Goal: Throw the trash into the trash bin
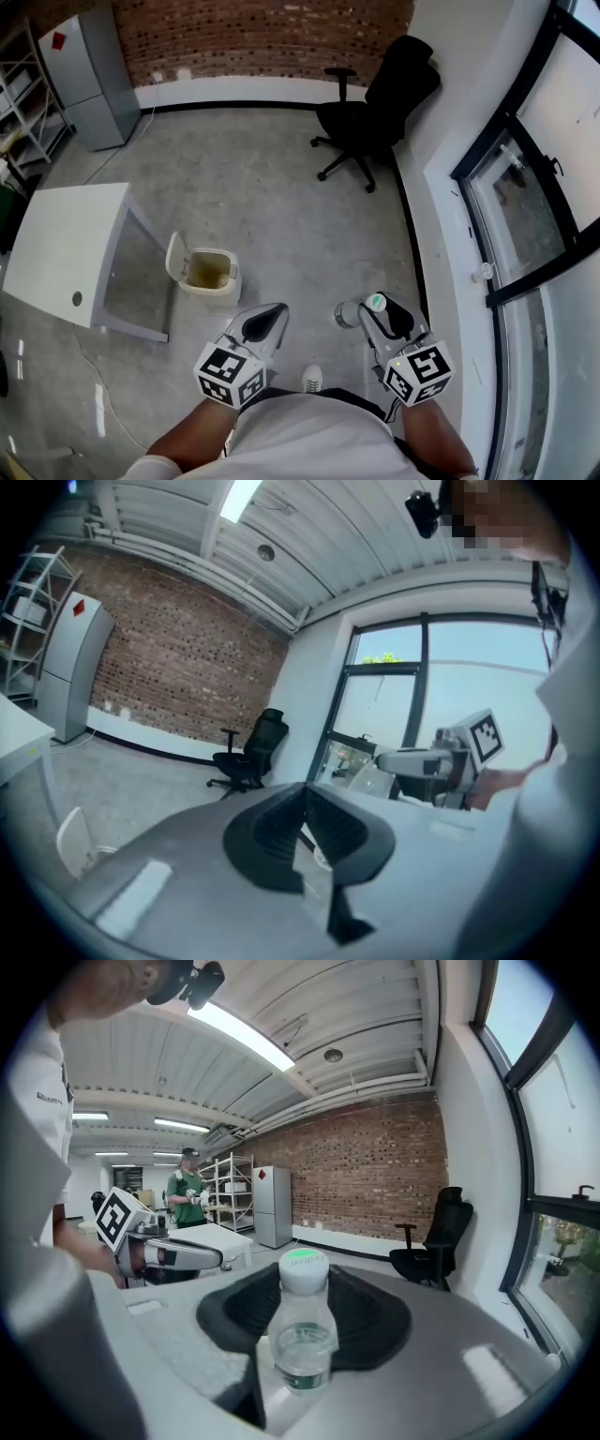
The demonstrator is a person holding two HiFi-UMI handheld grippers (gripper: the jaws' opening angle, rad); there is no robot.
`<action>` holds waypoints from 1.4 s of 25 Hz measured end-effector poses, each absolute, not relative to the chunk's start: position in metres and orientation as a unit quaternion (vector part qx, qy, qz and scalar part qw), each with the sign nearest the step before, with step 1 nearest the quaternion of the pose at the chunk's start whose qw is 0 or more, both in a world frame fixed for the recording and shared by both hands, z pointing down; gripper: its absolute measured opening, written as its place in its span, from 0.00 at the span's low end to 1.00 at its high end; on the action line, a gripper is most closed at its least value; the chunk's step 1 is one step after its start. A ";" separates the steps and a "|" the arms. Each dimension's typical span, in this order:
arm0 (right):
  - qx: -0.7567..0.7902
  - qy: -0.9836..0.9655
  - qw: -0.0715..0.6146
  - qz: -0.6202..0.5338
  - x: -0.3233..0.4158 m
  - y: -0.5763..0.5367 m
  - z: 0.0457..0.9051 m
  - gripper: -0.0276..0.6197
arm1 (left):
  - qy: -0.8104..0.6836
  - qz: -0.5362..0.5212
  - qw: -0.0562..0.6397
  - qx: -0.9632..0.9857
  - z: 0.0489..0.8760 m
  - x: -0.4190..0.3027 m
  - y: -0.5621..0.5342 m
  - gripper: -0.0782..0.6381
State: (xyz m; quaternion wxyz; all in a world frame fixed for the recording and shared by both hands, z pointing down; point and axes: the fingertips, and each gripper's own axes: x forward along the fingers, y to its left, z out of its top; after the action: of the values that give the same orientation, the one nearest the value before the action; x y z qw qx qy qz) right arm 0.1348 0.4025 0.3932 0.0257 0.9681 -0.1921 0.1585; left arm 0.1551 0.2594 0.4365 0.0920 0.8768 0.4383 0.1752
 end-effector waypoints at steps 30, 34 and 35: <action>0.946 -0.291 0.003 0.147 0.244 0.452 0.427 0.28 | 0.346 0.192 0.053 0.917 0.456 0.238 0.301 0.11; 0.938 -0.313 0.019 0.148 0.269 0.430 0.427 0.28 | 0.333 0.183 0.054 0.923 0.458 0.258 0.287 0.11; 0.936 -0.318 0.022 0.150 0.276 0.424 0.427 0.28 | 0.332 0.182 0.052 0.924 0.460 0.263 0.283 0.11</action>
State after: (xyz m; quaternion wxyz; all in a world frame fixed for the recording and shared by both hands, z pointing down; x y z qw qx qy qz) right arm 0.2761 0.4242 0.4274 0.0216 0.9359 -0.3180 0.1501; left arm 0.2628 0.2835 0.4598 0.0522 0.9243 0.3315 0.1820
